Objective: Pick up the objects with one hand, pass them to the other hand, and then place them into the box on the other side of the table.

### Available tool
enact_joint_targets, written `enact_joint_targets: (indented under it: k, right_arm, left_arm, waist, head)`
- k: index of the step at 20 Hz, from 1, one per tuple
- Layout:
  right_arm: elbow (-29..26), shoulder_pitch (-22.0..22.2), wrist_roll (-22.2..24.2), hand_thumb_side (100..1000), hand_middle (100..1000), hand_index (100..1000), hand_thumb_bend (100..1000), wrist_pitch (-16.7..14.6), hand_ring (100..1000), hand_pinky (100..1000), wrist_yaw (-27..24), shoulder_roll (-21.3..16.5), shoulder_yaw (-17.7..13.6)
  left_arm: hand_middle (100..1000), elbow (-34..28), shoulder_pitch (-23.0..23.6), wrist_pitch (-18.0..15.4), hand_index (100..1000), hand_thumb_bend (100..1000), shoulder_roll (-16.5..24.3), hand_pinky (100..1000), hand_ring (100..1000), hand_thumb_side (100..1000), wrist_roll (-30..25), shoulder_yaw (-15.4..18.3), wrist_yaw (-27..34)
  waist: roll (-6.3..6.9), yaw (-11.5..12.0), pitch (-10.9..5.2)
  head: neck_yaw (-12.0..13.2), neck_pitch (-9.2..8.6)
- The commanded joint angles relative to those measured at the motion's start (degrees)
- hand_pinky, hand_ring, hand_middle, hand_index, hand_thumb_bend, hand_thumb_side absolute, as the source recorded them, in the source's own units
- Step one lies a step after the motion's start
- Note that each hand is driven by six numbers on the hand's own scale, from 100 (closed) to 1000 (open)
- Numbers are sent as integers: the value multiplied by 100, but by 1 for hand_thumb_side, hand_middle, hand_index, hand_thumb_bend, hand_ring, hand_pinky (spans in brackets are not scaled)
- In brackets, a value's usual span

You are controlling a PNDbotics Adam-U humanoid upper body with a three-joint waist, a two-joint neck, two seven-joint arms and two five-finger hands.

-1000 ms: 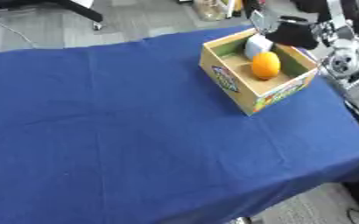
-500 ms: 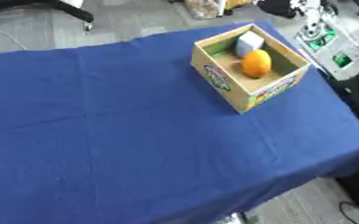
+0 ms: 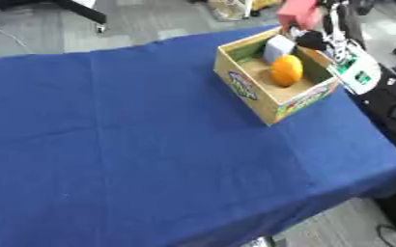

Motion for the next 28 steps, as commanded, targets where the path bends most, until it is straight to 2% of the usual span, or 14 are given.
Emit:
enact_joint_targets:
  k: [1, 2, 6, 10, 12, 14, 18, 21, 23, 24, 25, 26, 28]
  right_arm:
    - [60, -50, 617, 575, 215, 825, 526, -142, 190, 239, 230, -225, -146]
    - [57, -41, 693, 592, 217, 844, 575, -143, 191, 242, 295, -238, -173]
    - [-23, 16, 782, 617, 210, 866, 622, -119, 181, 233, 488, -273, -254]
    - [-343, 150, 379, 583, 192, 853, 572, -125, 165, 214, 441, -305, -369]
    - [-720, 293, -32, 502, 212, 841, 497, -164, 178, 221, 258, -334, -442]
    - [-1350, 505, -523, 443, 218, 833, 407, -240, 188, 226, -74, -366, -506]
    - [-3213, 1148, -1449, 390, 245, 818, 319, -190, 223, 251, -671, -320, -641]
    - [-4615, 1702, -1847, 388, 265, 817, 258, -220, 242, 265, -877, 25, -732]
    - [-5341, 2065, -1970, 392, 277, 813, 215, -312, 254, 274, -979, 354, -751]
    - [-5571, 2205, -2005, 396, 281, 813, 201, -372, 257, 277, -1017, 504, -749]
    - [-5689, 2314, -2020, 393, 290, 811, 242, -511, 263, 282, -1021, 705, -735]
    - [-5743, 2397, -2031, 398, 290, 809, 184, -662, 264, 283, -1002, 881, -717]
    - [-5783, 2529, -2021, 406, 294, 811, 170, -924, 264, 284, -940, 1173, -632]
  left_arm:
    - [710, -97, -18, 13, 841, 549, 42, 737, 706, 632, -65, 49, -55]
    - [709, -97, -15, 17, 841, 548, 36, 737, 705, 633, -78, 50, -54]
    - [708, -97, -6, 35, 842, 547, 18, 737, 704, 634, -134, 47, -51]
    - [707, -97, -1, 49, 842, 545, 3, 736, 703, 636, -181, 48, -71]
    - [706, -97, 1, 50, 841, 536, -4, 736, 702, 640, -176, 64, -95]
    - [705, -97, -2, 54, 839, 536, -7, 736, 701, 641, -159, 86, -143]
    - [699, -97, -31, 68, 834, 528, -23, 735, 696, 642, -124, 139, -302]
    - [695, -97, -58, 46, 831, 522, -37, 734, 693, 642, -110, 202, -453]
    - [691, -97, -87, 34, 826, 518, -66, 733, 690, 639, -90, 250, -577]
    - [690, -97, -100, 28, 824, 514, -80, 733, 690, 639, -81, 268, -641]
    - [688, -97, -110, 13, 822, 509, -92, 733, 688, 641, -74, 289, -709]
    - [687, -97, -115, 3, 821, 505, -102, 733, 688, 643, -70, 307, -773]
    - [685, -97, -132, 6, 817, 498, -129, 732, 686, 644, -58, 331, -886]
  waist:
    - [19, -8, -4]
    - [20, -13, -5]
    - [22, -33, -10]
    - [25, -46, -9]
    - [23, -49, -8]
    - [19, -51, -3]
    - [10, -44, 7]
    - [-3, -53, 2]
    - [-4, -57, 1]
    - [-3, -58, -2]
    - [1, -65, -11]
    - [4, -75, -18]
    - [15, -103, -34]
  head:
    - [51, -30]
    - [58, -26]
    - [86, -18]
    - [116, -6]
    - [146, 0]
    - [226, -6]
    - [429, -64]
    - [647, -71]
    - [830, -88]
    - [916, -92]
    - [1062, -88]
    - [1178, -85]
    - [1408, -81]
